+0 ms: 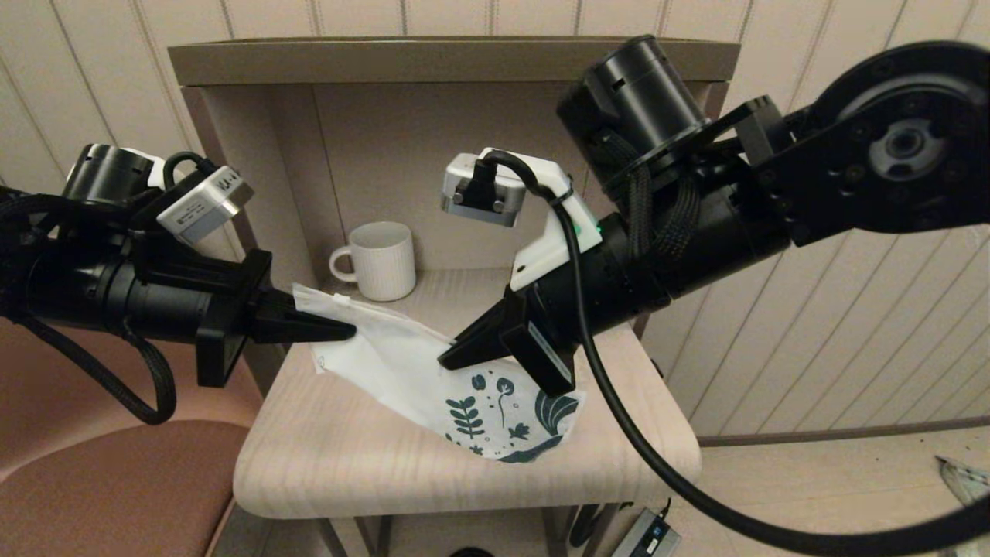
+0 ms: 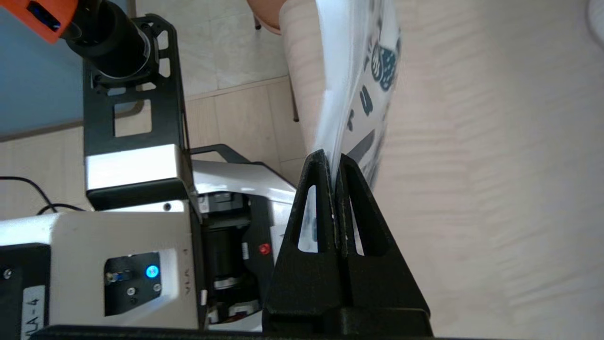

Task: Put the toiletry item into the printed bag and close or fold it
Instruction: Hand it to the other hand

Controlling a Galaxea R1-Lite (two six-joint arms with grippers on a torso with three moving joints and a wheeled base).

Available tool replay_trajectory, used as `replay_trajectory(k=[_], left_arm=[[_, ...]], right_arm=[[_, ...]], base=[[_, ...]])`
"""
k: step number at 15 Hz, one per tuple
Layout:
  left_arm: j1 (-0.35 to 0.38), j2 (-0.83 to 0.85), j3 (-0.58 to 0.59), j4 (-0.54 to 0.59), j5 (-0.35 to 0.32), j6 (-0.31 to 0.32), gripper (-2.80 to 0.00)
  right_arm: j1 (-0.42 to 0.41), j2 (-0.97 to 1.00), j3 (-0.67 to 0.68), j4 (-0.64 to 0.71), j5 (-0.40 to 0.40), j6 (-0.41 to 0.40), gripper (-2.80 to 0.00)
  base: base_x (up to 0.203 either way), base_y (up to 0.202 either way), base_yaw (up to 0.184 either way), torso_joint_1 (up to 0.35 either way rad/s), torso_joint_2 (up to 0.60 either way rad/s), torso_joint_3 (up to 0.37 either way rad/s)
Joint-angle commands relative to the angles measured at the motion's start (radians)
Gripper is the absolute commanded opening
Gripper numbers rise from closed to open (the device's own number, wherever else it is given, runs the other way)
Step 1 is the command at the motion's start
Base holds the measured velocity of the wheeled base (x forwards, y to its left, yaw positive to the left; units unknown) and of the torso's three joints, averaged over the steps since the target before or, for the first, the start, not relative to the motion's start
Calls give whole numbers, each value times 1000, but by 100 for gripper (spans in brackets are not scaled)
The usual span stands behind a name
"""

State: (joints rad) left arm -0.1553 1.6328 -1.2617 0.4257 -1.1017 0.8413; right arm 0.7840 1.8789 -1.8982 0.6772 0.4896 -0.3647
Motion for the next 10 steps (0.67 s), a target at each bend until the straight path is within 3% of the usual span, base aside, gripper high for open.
replay_trajectory(k=[1,3,4,10], left_arm=[[-2,-4,1,4,-6,5,-280],[-6,-5,2,4,-6,4,-280],[-17,-6,3,5,-7,2,-280],[-60,5,19,4,6,2,-280]], right_arm=[[1,-17,29,2,0,-2,0],[1,-21,28,-18,1,0,0],[1,-21,26,-29,0,3,-280],[-3,-23,25,-93,-7,21,-280]], base=[[0,0,0,0,0,0],[0,0,0,0,0,0],[0,0,0,0,0,0],[0,0,0,0,0,0]])
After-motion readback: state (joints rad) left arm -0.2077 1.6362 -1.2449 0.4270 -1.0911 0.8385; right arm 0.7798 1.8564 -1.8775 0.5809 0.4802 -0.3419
